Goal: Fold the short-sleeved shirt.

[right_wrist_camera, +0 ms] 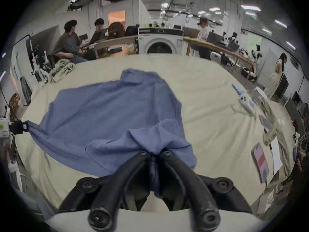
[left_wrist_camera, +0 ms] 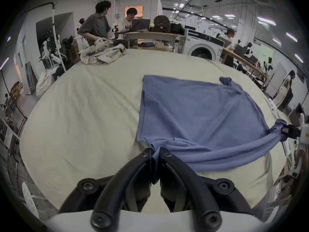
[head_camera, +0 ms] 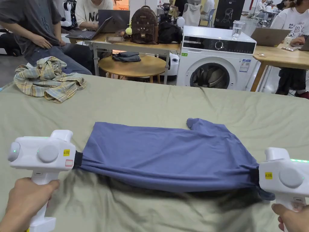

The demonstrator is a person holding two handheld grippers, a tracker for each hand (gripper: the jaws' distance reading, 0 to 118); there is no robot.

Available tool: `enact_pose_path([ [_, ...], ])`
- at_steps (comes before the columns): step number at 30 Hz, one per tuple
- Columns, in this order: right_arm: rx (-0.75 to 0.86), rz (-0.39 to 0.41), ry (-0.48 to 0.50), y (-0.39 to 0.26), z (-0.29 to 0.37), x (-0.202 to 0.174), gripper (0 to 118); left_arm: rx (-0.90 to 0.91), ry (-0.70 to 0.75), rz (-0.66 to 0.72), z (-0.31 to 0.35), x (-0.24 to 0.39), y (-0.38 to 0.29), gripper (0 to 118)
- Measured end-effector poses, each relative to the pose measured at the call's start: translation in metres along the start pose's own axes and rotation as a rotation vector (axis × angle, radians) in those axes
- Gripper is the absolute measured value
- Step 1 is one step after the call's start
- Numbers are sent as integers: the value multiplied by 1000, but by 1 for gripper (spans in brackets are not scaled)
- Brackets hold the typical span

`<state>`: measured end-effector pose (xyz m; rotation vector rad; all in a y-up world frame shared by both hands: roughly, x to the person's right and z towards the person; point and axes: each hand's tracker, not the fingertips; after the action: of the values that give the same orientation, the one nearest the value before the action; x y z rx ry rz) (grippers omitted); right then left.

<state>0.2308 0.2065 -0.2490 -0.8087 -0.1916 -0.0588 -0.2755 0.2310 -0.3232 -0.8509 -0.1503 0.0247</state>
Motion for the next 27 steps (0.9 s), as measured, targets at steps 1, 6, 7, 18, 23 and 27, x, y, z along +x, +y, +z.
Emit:
enact_pose_path([
  [1,3,1,-1,11,-5,0,5,6,2,5,-5,-1,11,2],
  [6,15,-7,-2,60,-49,-3,5,0,-5,29,-41,-5,55,2],
  [7,12,-7,5,69,-62,-4,5,-11,1,27,-51,-5,64,2],
  [18,-104,-24,0,98,-164,-12,6,-148,12,34,-134,-5,115,2],
  [23,-108,8,-21,96,-179,-19,11,-184,19,47,-155,-4,118,5],
  [27,-47,8,-52,95,-170,-19,36,-171,46,44,-157,-7,116,35],
])
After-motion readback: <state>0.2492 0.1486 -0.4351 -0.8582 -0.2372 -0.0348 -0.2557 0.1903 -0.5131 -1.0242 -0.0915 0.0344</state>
